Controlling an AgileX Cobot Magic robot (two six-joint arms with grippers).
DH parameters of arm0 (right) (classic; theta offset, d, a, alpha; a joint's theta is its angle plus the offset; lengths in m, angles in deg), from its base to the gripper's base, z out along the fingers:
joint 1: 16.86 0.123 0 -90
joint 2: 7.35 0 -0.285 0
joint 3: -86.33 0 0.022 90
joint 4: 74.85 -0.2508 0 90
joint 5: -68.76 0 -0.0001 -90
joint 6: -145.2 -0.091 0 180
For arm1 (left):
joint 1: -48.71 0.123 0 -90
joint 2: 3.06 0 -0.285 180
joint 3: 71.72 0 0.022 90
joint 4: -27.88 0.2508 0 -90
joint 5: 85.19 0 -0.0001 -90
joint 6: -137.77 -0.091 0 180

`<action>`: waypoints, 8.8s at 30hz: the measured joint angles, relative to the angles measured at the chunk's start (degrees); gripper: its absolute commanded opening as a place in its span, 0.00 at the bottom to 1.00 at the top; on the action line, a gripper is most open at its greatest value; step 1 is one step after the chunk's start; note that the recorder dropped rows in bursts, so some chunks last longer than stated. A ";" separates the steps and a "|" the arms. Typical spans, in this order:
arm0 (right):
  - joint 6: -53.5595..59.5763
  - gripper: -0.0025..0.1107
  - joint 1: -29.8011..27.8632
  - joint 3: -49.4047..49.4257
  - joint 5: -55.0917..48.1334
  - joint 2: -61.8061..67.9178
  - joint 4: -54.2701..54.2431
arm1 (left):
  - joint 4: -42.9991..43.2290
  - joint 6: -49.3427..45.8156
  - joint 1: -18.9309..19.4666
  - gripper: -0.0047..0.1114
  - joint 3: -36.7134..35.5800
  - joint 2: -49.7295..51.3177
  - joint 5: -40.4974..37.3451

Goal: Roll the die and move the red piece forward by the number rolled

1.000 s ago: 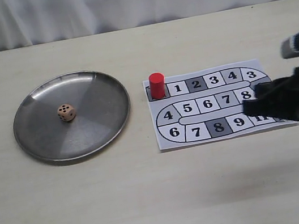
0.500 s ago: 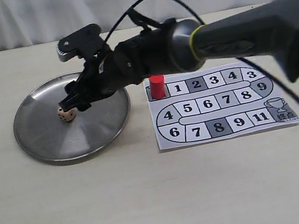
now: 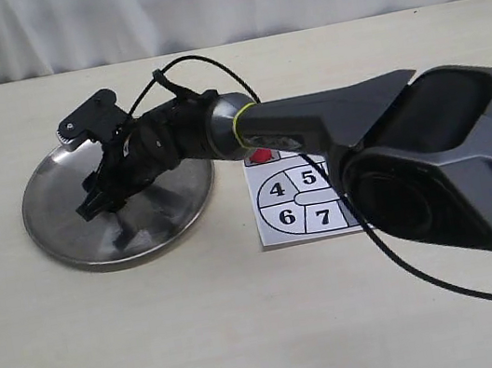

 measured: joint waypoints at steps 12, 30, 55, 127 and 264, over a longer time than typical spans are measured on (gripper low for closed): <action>1.77 0.06 0.05 -0.63 -9.21 -3.63 0.00 | 0.00 0.00 0.00 0.04 0.00 0.00 0.00; -0.56 0.06 -17.09 32.19 -14.99 -32.82 0.28 | 0.00 0.00 0.00 0.04 0.00 0.00 0.00; -7.23 0.78 -18.46 39.39 -6.32 -29.37 10.15 | 0.00 0.00 0.00 0.04 0.00 0.00 0.00; 27.78 0.07 -18.46 63.23 -11.48 -42.06 -15.13 | 0.00 0.00 0.00 0.04 0.00 0.00 0.00; -0.47 0.06 -26.32 54.49 -5.24 -77.33 -0.02 | 0.00 0.00 0.00 0.04 0.00 0.00 0.00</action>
